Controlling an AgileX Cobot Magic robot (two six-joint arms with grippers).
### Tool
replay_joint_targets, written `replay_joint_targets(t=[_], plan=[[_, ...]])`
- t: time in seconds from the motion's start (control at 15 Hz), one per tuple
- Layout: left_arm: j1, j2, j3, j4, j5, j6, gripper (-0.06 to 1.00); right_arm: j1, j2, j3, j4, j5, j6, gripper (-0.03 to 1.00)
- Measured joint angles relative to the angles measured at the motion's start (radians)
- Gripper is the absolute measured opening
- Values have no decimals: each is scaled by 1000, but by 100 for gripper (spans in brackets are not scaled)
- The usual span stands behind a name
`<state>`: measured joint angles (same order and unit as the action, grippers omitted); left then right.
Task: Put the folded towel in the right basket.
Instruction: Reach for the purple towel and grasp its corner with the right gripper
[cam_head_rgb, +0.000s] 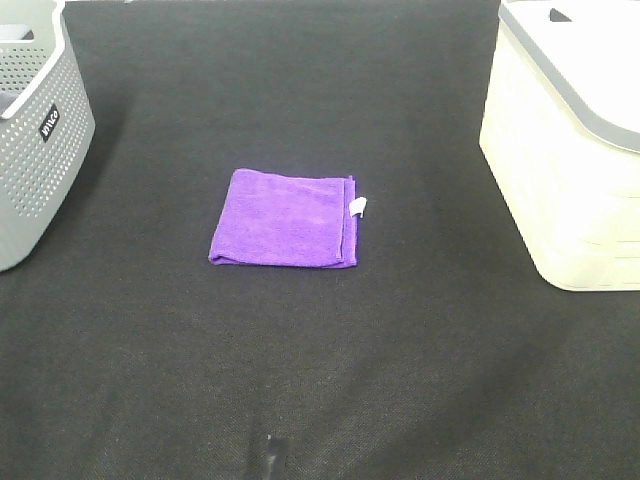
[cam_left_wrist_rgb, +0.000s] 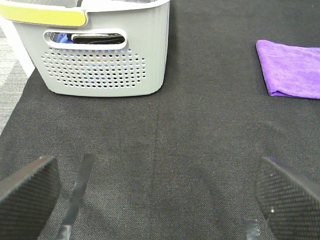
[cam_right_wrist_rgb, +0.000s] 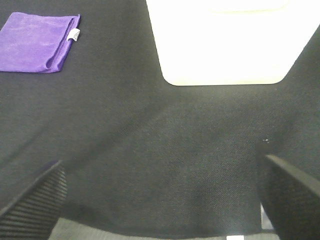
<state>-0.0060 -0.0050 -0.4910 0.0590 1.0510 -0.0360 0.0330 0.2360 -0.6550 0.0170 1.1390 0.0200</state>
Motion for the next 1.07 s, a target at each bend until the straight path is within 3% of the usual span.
replay_joint_targets(t=[0.07, 0.2, 0.4, 0.53, 0.67, 0.87, 1.07], plan=[[0, 0, 0, 0, 0, 0, 99, 0, 0, 0, 0, 0, 0, 98], [0, 0, 0, 0, 0, 0, 99, 0, 334, -256, 0, 59, 7, 98], [0, 0, 0, 0, 0, 0, 99, 0, 773, -617, 17, 71, -56, 98], [0, 0, 0, 0, 0, 0, 99, 2, 959, -754, 153, 71, -109, 98], [0, 0, 0, 0, 0, 0, 99, 95, 1163, -837, 304, 39, -145, 98], [0, 0, 0, 0, 0, 0, 99, 262, 1470, -941, 417, -63, -155, 98], [0, 0, 0, 0, 0, 0, 99, 289, 1745, -1060, 535, -75, -248, 98]])
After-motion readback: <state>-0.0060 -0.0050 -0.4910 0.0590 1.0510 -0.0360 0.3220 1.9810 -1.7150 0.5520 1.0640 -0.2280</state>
